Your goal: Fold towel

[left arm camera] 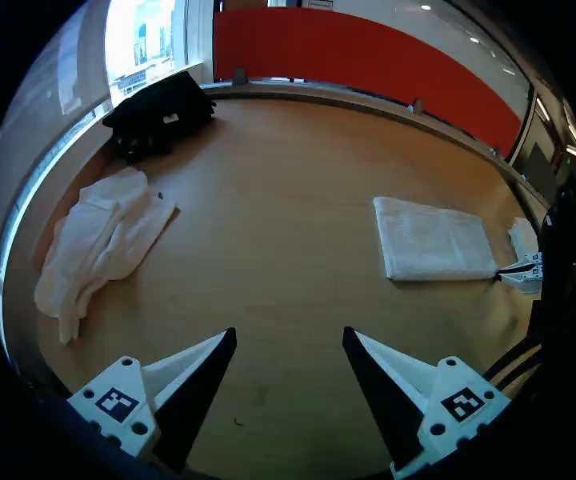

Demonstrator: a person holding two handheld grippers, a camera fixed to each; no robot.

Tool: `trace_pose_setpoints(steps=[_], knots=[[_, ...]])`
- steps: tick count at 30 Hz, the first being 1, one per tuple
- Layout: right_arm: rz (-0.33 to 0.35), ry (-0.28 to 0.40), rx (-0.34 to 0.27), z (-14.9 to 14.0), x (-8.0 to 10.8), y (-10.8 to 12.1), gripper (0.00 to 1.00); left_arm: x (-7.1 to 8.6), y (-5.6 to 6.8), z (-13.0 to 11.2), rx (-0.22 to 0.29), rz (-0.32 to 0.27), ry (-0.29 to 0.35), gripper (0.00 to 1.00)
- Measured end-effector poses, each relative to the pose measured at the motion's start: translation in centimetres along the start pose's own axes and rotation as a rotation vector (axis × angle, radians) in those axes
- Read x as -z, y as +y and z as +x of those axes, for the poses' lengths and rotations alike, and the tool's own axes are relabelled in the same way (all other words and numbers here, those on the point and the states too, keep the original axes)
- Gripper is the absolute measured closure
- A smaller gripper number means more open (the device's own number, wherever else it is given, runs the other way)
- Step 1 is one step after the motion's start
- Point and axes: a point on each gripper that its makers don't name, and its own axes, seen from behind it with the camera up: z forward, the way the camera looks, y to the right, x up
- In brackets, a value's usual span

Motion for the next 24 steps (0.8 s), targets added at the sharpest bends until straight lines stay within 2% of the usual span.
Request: trace_pose_setpoints(steps=[11, 24], knots=[[-0.013, 0.047, 0.011, 2.2, 1.0, -0.6, 0.98, 0.4, -0.4, -0.1, 0.006, -0.002, 0.006, 0.01], [-0.026, 0.167, 0.081, 10.4, 3.1, -1.6, 0.98, 0.8, -0.6, 0.1, 0.014, -0.014, 0.02, 0.01]])
